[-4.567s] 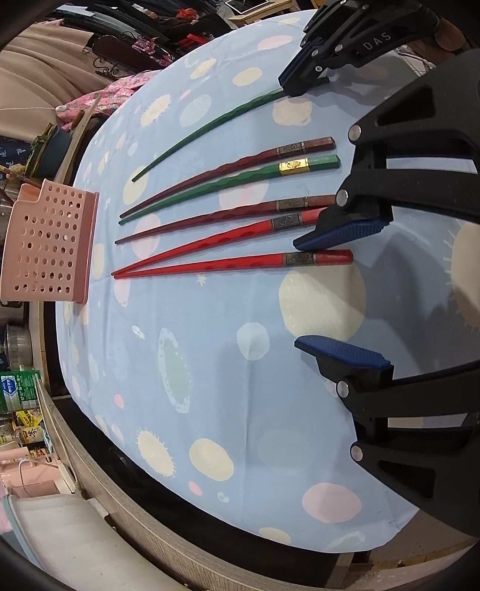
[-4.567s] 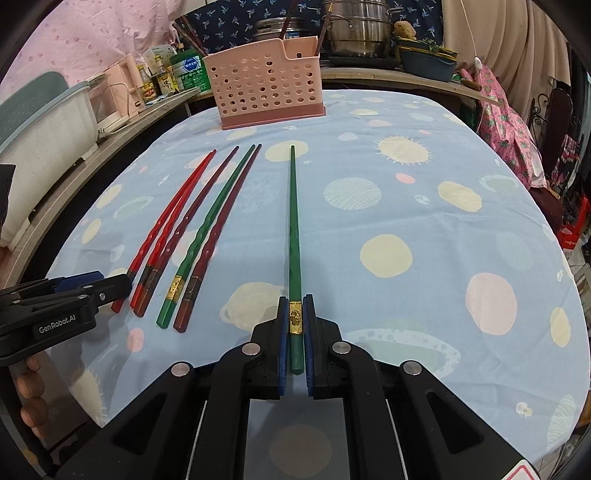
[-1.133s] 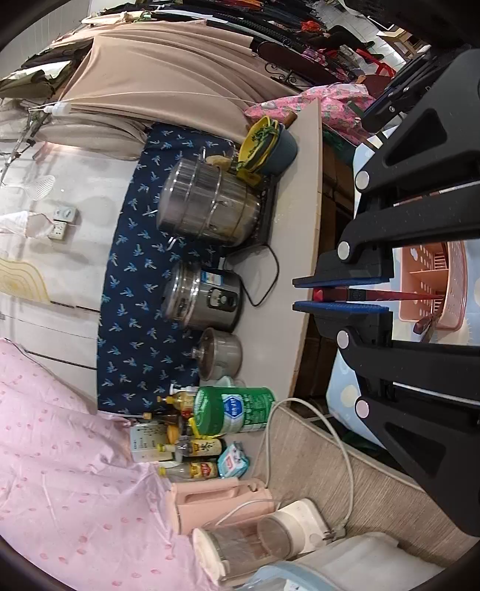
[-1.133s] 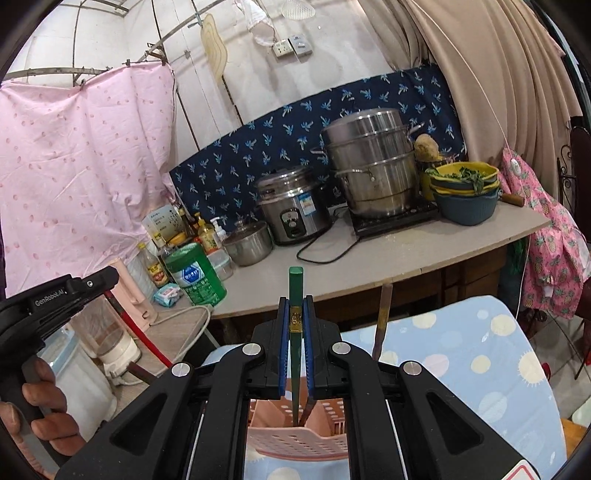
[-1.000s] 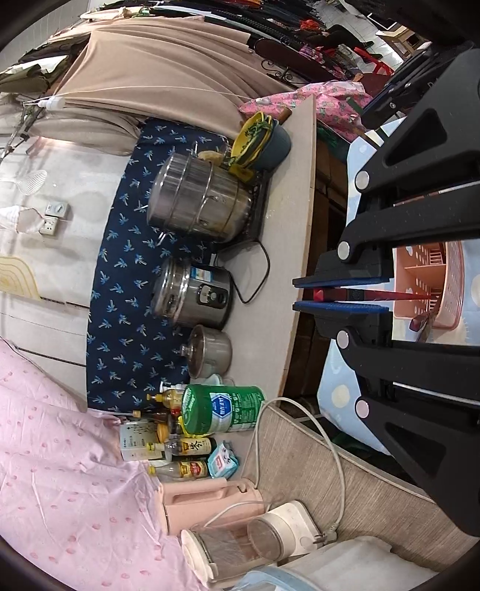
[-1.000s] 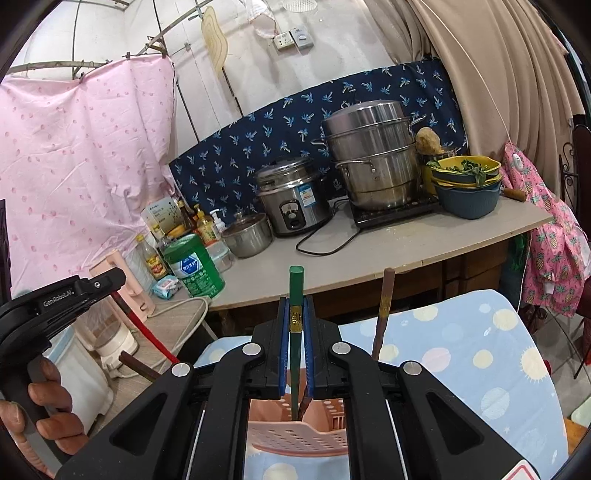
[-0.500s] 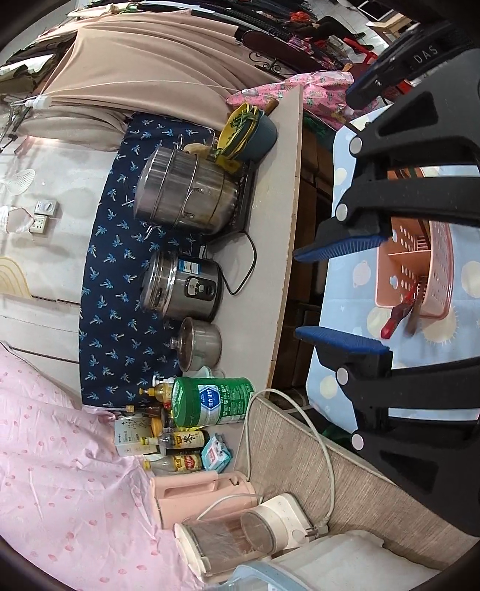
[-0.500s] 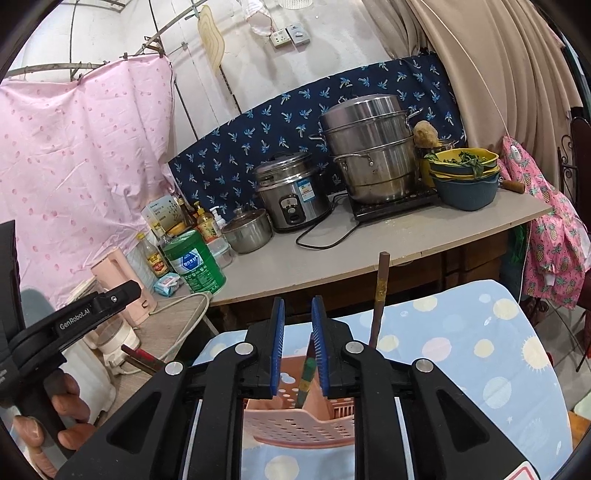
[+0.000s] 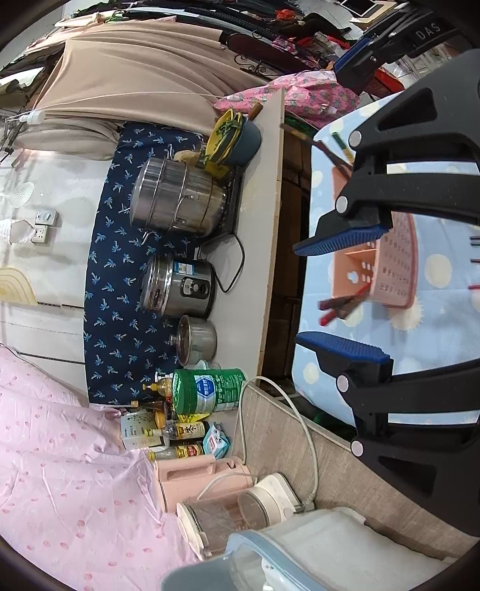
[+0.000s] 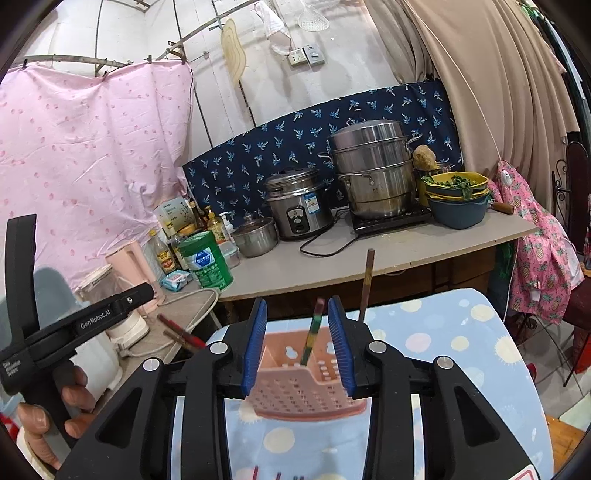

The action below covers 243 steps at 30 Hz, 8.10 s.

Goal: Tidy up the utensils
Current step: 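Move both open tools back over the remaining chopsticks on the cloth, then grasp a dark red chopstick with the right tool, then grasp a red chopstick with the left tool while the right tool holds the dark red one, then lift both held chopsticks and carry them over the pink basket, then lower both chopsticks into the basket and open both tools, then move both open tools back over the last two chopsticks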

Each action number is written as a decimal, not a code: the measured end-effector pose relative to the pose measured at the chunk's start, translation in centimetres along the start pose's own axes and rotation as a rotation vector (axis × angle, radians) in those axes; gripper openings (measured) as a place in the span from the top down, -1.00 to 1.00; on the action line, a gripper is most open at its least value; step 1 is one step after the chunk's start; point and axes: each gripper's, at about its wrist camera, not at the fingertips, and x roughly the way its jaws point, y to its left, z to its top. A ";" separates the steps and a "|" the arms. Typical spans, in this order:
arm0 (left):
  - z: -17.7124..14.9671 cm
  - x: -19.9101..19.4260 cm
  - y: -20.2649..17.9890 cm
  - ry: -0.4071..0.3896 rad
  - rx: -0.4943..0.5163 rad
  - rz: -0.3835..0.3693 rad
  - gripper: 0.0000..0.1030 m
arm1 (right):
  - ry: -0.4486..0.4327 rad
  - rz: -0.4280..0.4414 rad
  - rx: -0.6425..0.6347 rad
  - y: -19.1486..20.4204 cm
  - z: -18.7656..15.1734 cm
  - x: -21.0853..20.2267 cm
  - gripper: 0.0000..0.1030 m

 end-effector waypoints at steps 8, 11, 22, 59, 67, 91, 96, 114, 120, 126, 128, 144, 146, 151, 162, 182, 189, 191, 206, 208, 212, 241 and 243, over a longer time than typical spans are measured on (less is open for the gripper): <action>-5.5 -3.4 1.4 0.066 0.023 0.027 0.19 | 0.096 -0.025 -0.030 -0.2 -5.5 -4.0 0.32; -8.1 -4.2 1.9 0.114 0.027 0.034 0.19 | 0.142 -0.034 -0.047 -0.1 -8.2 -5.4 0.32; -16.2 -6.9 2.6 0.234 0.042 0.041 0.19 | 0.280 -0.063 -0.089 0.0 -15.8 -8.7 0.32; -26.8 -9.1 3.9 0.433 0.053 0.061 0.19 | 0.492 -0.060 -0.138 3.0 -28.4 -9.7 0.32; -27.2 -9.0 3.6 0.446 0.065 0.050 0.19 | 0.487 -0.072 -0.188 3.9 -28.8 -9.2 0.41; -28.7 -7.3 0.2 0.503 0.090 -0.025 -0.01 | 0.466 -0.130 -0.082 -0.8 -28.0 -10.7 0.87; -29.1 -6.7 -0.3 0.514 0.102 -0.022 0.00 | 0.465 -0.129 -0.082 -0.8 -28.1 -10.7 0.87; -30.2 -6.3 -0.5 0.517 0.133 0.016 0.07 | 0.465 -0.130 -0.084 -0.7 -28.1 -10.7 0.86; -29.9 -6.3 0.4 0.518 0.110 0.024 0.59 | 0.464 -0.129 -0.083 -0.7 -28.1 -10.8 0.86; -29.7 -6.5 1.1 0.533 0.085 -0.012 0.85 | 0.466 -0.128 -0.084 -0.7 -28.1 -10.7 0.86; -29.6 -6.9 1.0 0.530 0.085 -0.019 0.85 | 0.471 -0.124 -0.086 -0.7 -28.0 -10.8 0.87; -22.4 -11.2 1.8 0.385 0.006 -0.072 0.86 | 0.348 -0.081 -0.032 -1.2 -21.3 -13.3 0.87; -21.0 -11.7 2.0 0.356 -0.008 -0.082 0.86 | 0.321 -0.076 -0.023 -1.4 -20.0 -13.5 0.87; -17.7 -12.2 2.4 0.278 -0.029 -0.087 0.86 | 0.228 -0.074 -0.024 -1.4 -15.9 -14.0 0.87; -10.8 -10.8 2.1 0.167 -0.052 -0.096 0.86 | 0.114 -0.038 0.026 -2.1 -8.5 -11.9 0.87; 3.6 -7.7 0.5 -0.076 -0.073 -0.106 0.86 | -0.126 0.075 0.132 -1.1 5.3 -7.0 0.87; 7.3 -4.6 -0.2 -0.129 -0.085 -0.103 0.86 | -0.191 0.066 0.121 0.0 9.3 -3.3 0.87; 7.5 -3.3 -0.3 -0.125 -0.082 -0.098 0.86 | -0.187 0.058 0.110 0.3 9.7 -2.0 0.87; 4.0 5.4 0.3 0.028 -0.080 -0.057 0.86 | -0.007 0.007 0.105 -1.2 5.4 7.2 0.87; 3.7 6.1 0.4 0.042 -0.080 -0.049 0.86 | 0.010 0.001 0.107 -1.5 4.9 7.8 0.87; 3.2 7.0 0.4 0.054 -0.082 -0.039 0.86 | 0.042 -0.003 0.117 -2.0 4.1 8.6 0.85; -0.1 0.6 0.5 0.035 -0.032 -0.010 0.35 | 0.021 0.003 0.065 -1.4 1.2 0.8 0.63; -1.2 -0.1 0.8 0.045 -0.029 -0.012 0.35 | 0.033 -0.003 0.046 -1.1 0.1 0.0 0.62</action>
